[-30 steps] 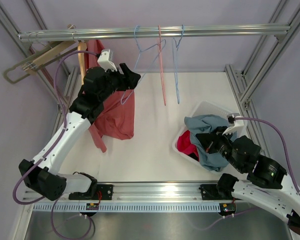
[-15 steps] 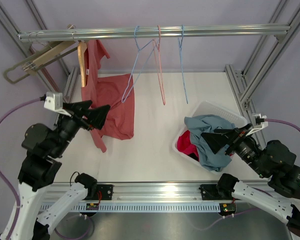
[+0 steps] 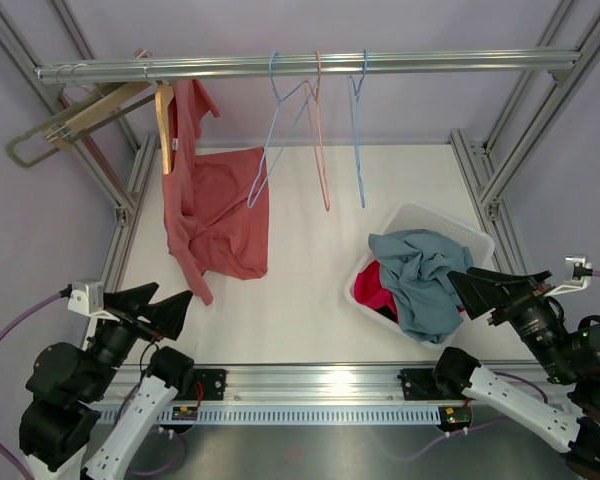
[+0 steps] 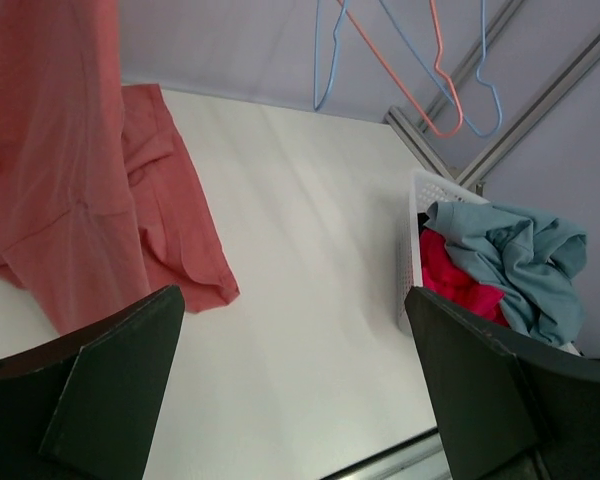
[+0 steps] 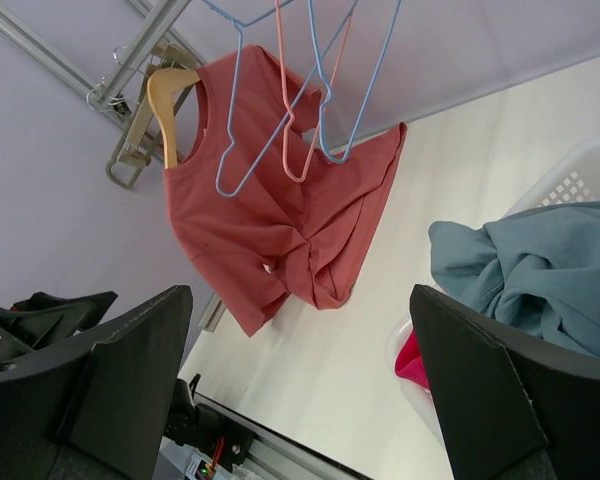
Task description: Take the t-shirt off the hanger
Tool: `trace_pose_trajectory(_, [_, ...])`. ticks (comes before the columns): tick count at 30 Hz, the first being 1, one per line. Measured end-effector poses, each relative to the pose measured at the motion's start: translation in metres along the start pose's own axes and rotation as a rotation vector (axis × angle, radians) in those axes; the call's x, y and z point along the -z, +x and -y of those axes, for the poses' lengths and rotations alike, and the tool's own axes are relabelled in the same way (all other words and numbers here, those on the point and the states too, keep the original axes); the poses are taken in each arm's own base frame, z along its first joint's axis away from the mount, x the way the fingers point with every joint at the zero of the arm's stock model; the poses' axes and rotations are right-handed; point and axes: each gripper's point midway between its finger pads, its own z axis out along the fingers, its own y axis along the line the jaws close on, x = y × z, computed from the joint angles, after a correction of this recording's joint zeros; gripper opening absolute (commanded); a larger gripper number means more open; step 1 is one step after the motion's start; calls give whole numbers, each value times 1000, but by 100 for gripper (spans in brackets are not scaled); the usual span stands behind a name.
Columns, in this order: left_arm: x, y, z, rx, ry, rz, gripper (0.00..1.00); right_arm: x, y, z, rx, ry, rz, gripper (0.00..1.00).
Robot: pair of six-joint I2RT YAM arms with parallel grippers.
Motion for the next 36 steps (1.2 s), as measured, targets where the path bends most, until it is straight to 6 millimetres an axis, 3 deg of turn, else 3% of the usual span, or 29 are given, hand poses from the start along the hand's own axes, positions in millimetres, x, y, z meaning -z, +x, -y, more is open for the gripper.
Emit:
trace_pose_trajectory(4, [7, 3, -5, 6, -27, -10, 99, -11, 14, -3, 22, 2, -49, 100])
trace_pose_trajectory(7, [9, -1, -11, 4, -66, -12, 99, -39, 36, -22, 77, -13, -154, 99])
trace_pose_trajectory(10, [8, -24, -12, -11, -123, 0, 99, -66, 62, -36, 124, -24, -259, 99])
trace_pose_trajectory(13, [-7, -56, -8, -45, -170, 27, 99, -94, 94, -49, 162, -46, -365, 99])
trace_pose_trajectory(16, [-44, -86, -3, -94, -225, 2, 99, -108, 116, -56, 177, -75, -429, 99])
trace_pose_trajectory(18, [-78, -102, 0, -126, -259, -19, 99, -110, 120, -62, 171, -107, -441, 99])
trace_pose_trajectory(22, [-138, -114, -1, -178, -315, -62, 99, -109, 116, -76, 152, -174, -428, 99])
trace_pose_trajectory(25, [-169, -119, -10, -216, -367, -94, 99, -106, 116, -76, 151, -190, -421, 100])
trace_pose_trajectory(31, [-209, -160, -51, -200, -508, -47, 99, -99, 116, -74, 157, -210, -419, 100])
trace_pose_trajectory(36, [-237, -159, -96, -144, -571, -87, 95, -96, 122, -69, 163, -214, -426, 99])
